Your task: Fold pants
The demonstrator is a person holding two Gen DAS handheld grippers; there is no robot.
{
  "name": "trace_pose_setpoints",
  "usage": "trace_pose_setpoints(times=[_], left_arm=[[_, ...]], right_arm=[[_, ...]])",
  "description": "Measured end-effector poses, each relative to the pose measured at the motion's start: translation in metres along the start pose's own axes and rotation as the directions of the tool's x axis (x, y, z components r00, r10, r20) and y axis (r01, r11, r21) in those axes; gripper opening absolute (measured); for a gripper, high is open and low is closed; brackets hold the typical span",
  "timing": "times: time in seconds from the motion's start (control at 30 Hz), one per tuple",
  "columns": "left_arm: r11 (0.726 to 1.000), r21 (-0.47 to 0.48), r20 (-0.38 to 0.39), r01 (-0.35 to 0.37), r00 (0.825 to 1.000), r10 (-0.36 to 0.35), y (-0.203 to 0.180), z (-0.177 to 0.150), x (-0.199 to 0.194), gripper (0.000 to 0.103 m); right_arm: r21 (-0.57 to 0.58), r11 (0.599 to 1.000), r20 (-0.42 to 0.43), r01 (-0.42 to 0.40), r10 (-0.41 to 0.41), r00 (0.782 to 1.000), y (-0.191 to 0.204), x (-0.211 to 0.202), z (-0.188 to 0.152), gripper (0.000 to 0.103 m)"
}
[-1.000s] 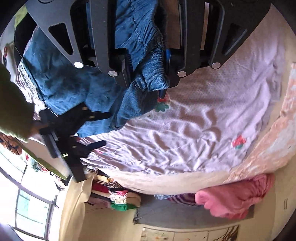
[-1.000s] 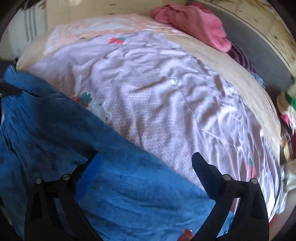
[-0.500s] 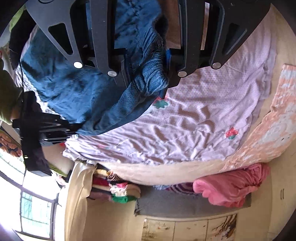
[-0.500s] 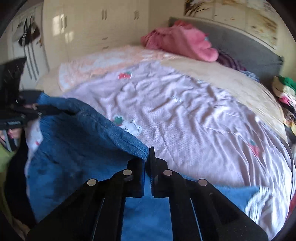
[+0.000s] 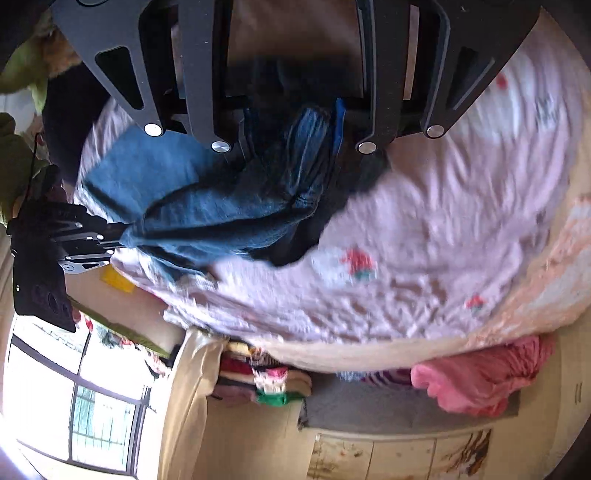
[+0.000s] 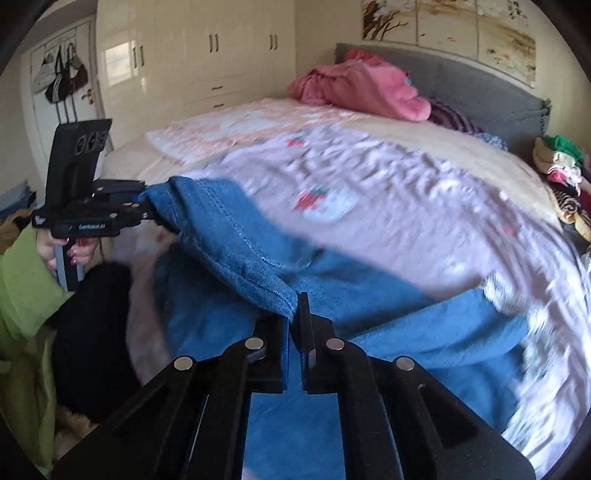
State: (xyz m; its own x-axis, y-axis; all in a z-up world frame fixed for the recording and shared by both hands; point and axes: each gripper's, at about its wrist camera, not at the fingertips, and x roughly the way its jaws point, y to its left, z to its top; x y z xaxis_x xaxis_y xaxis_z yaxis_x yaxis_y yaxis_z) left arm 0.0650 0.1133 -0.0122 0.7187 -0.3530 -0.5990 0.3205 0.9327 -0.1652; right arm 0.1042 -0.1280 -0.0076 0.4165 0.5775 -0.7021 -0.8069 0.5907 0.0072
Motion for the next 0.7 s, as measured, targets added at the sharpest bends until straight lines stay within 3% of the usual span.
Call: trace_pose_setpoints(times=[0.2, 0.37, 0.43, 0.53, 0.7], left_arm=[[0.999, -0.042, -0.078, -0.015, 0.997, 0.012, 0.003, -0.028, 0.004, 0.027], [0.997, -0.07, -0.074, -0.035, 0.997, 0.03, 0.007, -0.034, -0.003, 0.033], [0.992, -0.102, -0.091, -0.075, 0.994, 0.066, 0.014, -0.038, -0.007, 0.057], [0.982, -0.146, -0.099, -0.12, 0.989, 0.106, 0.025, -0.044, -0.02, 0.057], [0.971, -0.185, -0.009, -0.149, 0.989, 0.15, 0.018, -0.031, -0.065, 0.057]], right_arm=[[0.039, 0.998, -0.098, -0.04, 0.044, 0.994, 0.021, 0.029, -0.039, 0.007], [0.06, 0.997, -0.1, -0.051, 0.056, 0.993, 0.035, 0.032, -0.051, 0.01], [0.06, 0.997, -0.104, -0.043, 0.049, 0.993, 0.035, 0.035, -0.053, 0.011], [0.08, 0.996, -0.102, -0.05, 0.058, 0.993, 0.033, 0.036, -0.052, 0.012], [0.09, 0.993, -0.088, -0.081, 0.089, 0.992, 0.037, 0.035, -0.054, 0.019]])
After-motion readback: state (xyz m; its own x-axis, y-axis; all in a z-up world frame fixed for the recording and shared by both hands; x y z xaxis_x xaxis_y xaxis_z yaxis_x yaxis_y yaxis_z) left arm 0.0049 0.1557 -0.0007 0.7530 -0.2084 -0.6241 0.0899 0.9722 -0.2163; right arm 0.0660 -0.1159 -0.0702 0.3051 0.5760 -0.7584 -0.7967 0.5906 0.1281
